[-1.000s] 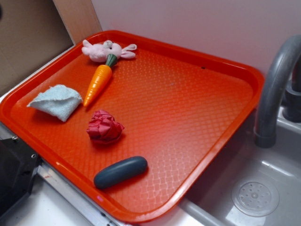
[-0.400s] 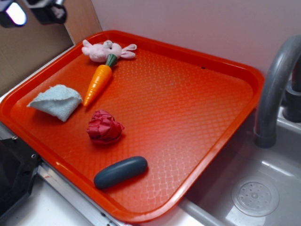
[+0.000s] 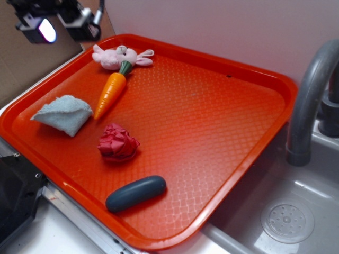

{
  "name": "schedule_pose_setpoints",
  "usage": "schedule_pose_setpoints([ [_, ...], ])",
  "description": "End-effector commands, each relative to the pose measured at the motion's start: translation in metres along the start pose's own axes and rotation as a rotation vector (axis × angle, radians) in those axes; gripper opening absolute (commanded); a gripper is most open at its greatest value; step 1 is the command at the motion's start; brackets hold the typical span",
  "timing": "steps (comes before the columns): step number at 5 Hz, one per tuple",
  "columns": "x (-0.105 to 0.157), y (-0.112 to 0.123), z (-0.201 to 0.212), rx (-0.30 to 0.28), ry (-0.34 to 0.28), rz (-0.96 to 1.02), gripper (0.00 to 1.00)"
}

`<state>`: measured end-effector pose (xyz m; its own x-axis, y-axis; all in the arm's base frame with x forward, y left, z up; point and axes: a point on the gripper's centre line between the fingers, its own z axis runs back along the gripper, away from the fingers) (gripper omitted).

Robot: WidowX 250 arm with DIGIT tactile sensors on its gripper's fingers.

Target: Grab the carrot.

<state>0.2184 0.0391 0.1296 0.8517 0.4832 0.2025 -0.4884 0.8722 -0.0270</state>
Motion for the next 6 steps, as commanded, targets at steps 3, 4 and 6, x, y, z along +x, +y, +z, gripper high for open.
schedule_pose_setpoints([
  [3, 0.014, 0.001, -0.085, 0.103, 0.083, 0.020, 1.00],
  [4, 0.015, -0.001, -0.101, 0.086, 0.122, -0.031, 1.00],
  [6, 0.014, -0.008, -0.107, 0.058, 0.103, -0.077, 0.00],
])
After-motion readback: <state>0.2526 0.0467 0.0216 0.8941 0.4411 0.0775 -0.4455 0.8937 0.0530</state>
